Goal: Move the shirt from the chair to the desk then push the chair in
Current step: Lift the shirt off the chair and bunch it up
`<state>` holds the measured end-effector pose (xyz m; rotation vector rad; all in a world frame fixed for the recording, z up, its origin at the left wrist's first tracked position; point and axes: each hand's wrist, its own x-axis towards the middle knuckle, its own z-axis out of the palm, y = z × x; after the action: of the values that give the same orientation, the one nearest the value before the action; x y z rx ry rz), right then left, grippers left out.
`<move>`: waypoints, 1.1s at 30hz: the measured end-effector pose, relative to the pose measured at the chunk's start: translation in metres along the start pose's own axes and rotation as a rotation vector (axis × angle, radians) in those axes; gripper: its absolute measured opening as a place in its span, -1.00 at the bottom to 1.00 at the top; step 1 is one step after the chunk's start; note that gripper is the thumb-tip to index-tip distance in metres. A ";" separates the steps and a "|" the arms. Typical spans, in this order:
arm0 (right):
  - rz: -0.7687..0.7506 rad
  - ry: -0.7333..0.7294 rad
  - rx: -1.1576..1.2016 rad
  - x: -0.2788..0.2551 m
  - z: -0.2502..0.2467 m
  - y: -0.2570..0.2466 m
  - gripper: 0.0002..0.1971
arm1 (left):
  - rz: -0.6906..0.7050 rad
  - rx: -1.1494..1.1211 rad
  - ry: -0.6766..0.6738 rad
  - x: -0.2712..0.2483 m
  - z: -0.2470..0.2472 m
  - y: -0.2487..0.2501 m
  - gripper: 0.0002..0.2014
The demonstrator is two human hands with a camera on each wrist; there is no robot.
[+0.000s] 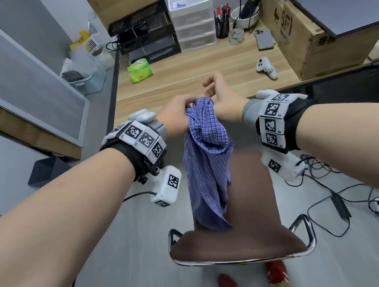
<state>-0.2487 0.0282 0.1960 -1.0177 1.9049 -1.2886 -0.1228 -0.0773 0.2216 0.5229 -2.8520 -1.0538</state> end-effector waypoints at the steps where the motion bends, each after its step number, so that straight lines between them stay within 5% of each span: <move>1: 0.014 -0.026 0.001 0.000 -0.002 0.000 -0.54 | -0.009 0.036 -0.010 0.000 -0.001 0.002 -0.68; 5: 0.065 -0.141 -0.022 -0.002 -0.011 0.006 -0.79 | -0.021 0.086 -0.024 0.001 -0.007 0.005 -0.86; 8: 0.166 -0.218 0.019 -0.004 -0.021 0.026 -0.77 | -0.047 -0.004 0.041 0.001 -0.014 0.012 -0.87; 10: 0.148 -0.337 -0.207 -0.007 -0.022 0.052 -0.48 | -0.036 -0.109 0.095 0.003 -0.020 0.020 -0.85; 12: 0.119 -0.554 -0.500 -0.022 -0.013 0.065 -0.58 | -0.001 -0.193 0.154 0.005 -0.024 0.032 -0.83; 14: 0.116 -0.624 -0.616 -0.040 -0.004 0.066 -0.74 | 0.029 -0.248 0.184 0.009 -0.025 0.044 -0.80; 19: -0.010 -0.376 -0.510 -0.035 0.003 0.047 -0.33 | 0.019 -0.453 0.173 0.019 -0.018 0.077 -0.83; 22: -0.078 -0.375 -0.527 -0.021 0.010 0.056 -0.18 | 0.035 -0.536 0.212 0.022 -0.016 0.090 -0.81; 33: 0.127 -0.239 -0.144 -0.034 0.031 0.088 -0.63 | 0.019 -0.597 0.427 0.030 -0.037 0.084 -0.84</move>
<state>-0.2282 0.0627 0.1047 -1.0531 1.8638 -0.9261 -0.1698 -0.0504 0.3016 0.5722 -2.0420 -1.4881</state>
